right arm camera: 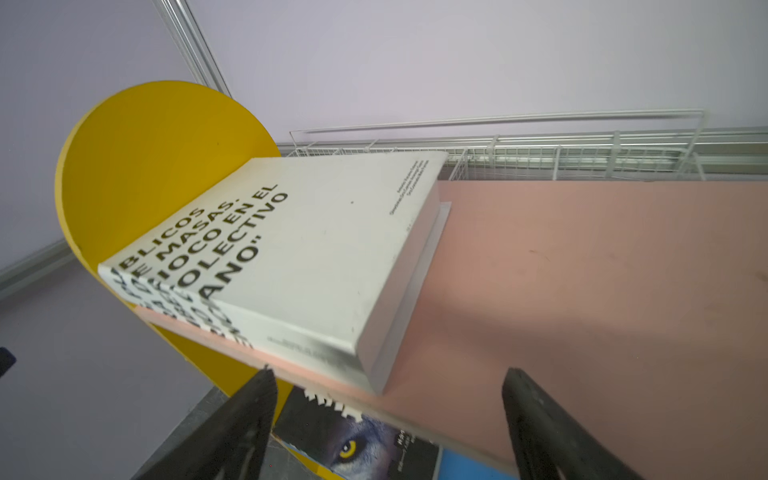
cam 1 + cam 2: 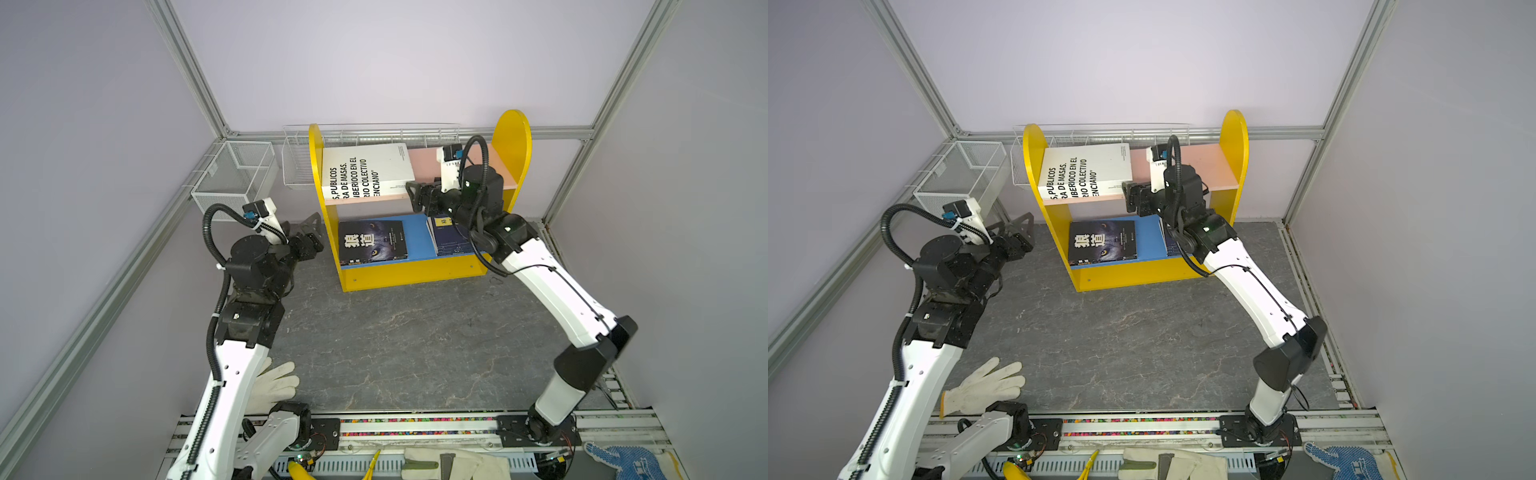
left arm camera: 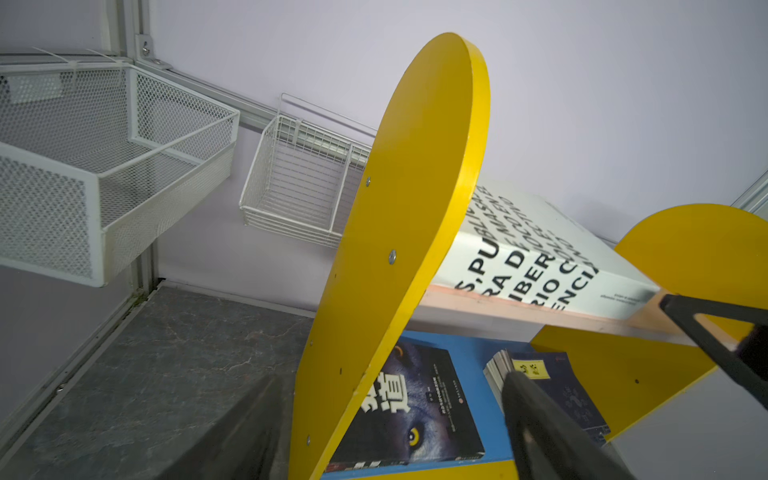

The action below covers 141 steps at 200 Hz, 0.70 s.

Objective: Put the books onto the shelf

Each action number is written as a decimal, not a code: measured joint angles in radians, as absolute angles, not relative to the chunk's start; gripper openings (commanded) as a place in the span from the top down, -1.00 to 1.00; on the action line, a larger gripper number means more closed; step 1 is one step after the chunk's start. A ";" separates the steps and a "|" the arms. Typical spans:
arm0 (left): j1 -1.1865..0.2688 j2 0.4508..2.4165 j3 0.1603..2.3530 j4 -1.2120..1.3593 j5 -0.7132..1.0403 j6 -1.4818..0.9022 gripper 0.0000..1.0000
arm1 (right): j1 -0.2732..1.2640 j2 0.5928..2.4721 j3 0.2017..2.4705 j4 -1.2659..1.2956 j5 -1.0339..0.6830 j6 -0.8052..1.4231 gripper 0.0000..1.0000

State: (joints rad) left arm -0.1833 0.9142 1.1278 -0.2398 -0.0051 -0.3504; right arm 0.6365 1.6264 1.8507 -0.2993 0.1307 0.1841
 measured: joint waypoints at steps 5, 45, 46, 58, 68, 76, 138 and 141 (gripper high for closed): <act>-0.183 0.892 1.100 -0.241 -0.016 -0.352 -0.88 | 0.636 1.575 1.794 -0.298 0.144 0.170 -0.76; -0.183 0.856 0.897 -0.239 -0.138 -0.377 -0.99 | 0.621 1.179 1.374 -0.290 0.305 0.111 -0.76; -0.183 0.857 0.893 -0.238 -0.141 -0.378 -0.99 | 0.620 1.173 1.367 -0.290 0.309 0.111 -0.76; -0.183 0.887 0.825 -0.220 -0.199 -0.382 -0.99 | 0.599 1.083 1.269 -0.308 0.384 0.109 -0.77; -0.183 0.916 0.764 -0.196 -0.250 -0.377 -0.98 | 0.574 1.031 1.201 -0.335 0.439 0.113 -0.76; -0.183 0.937 0.719 -0.172 -0.292 -0.368 -0.99 | 0.551 0.997 1.150 -0.360 0.477 0.122 -0.77; -0.183 1.105 0.467 0.244 -0.477 -0.232 -0.99 | 0.463 0.831 0.811 -0.527 0.697 0.253 -0.77; -0.183 1.112 0.457 0.263 -0.480 -0.229 -0.99 | 0.461 0.825 0.800 -0.527 0.702 0.257 -0.77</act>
State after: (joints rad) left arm -0.1829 1.1122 0.4572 0.2634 -0.4797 -0.2295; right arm 0.4610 0.8246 0.8001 -0.5274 0.7025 0.2569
